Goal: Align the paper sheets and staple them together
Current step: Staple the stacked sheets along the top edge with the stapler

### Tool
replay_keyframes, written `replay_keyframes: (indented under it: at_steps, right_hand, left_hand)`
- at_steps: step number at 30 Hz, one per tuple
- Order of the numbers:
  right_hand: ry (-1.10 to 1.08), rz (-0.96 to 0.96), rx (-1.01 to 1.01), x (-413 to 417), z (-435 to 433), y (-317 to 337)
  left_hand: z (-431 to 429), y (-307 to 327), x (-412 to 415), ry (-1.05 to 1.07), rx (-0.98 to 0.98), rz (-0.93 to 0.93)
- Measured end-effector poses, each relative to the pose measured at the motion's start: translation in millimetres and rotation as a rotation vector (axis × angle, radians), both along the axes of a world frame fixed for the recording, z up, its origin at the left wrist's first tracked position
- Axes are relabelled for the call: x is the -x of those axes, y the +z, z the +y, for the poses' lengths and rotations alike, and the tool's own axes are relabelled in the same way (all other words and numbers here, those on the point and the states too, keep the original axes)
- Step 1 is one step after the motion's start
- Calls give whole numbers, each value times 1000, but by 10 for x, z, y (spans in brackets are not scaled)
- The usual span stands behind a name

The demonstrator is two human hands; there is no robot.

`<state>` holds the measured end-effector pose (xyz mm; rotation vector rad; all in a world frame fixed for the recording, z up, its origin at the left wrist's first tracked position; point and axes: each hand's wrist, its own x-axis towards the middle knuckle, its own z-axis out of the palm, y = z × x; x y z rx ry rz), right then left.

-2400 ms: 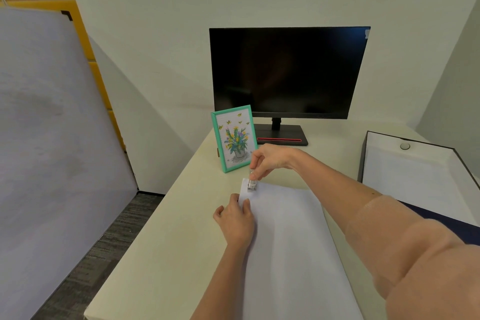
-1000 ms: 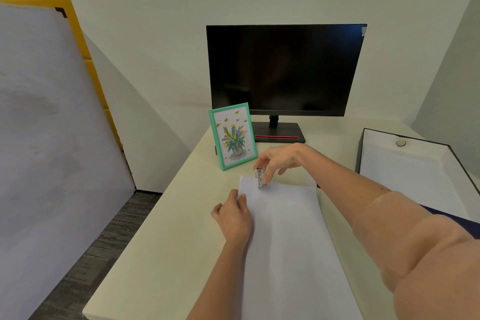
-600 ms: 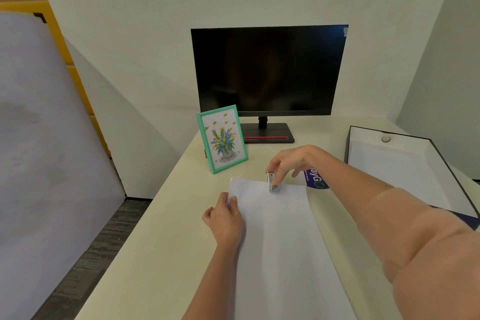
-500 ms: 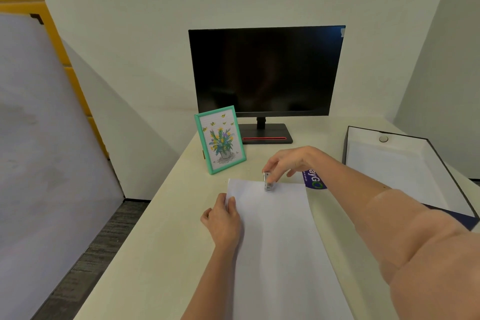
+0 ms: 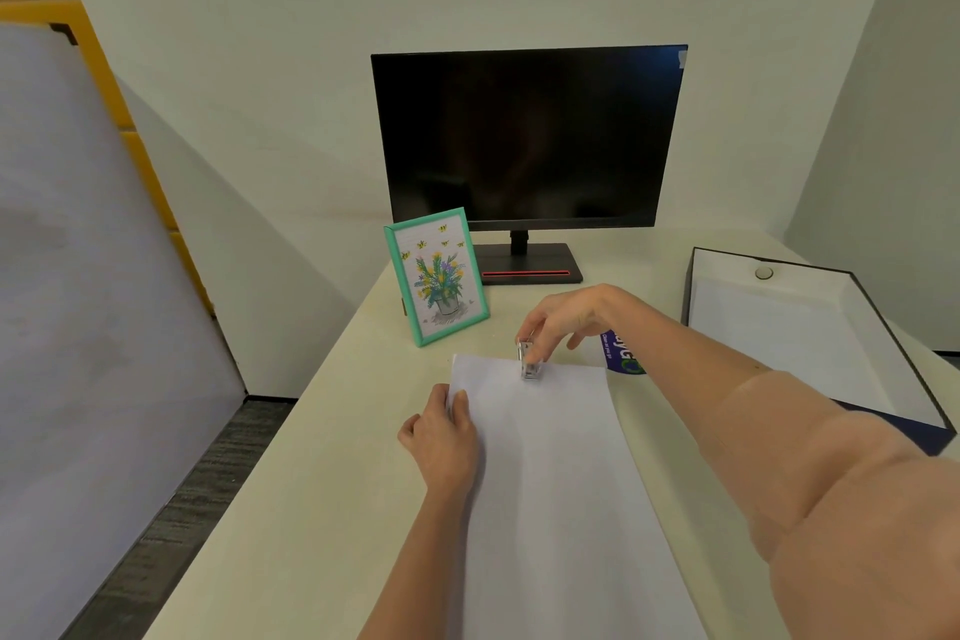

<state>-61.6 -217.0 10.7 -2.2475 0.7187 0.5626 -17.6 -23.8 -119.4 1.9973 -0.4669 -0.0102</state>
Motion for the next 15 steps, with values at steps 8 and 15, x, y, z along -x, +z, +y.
replay_keyframes:
  at_steps: [8,15]
  right_hand:
    - [-8,3,0,-13,24,8]
    - [-20,2,1,-40,20,-19]
  left_hand:
    - [2,-6,-10,-11,-4,6]
    - [-5,-15,-10,1,2,10]
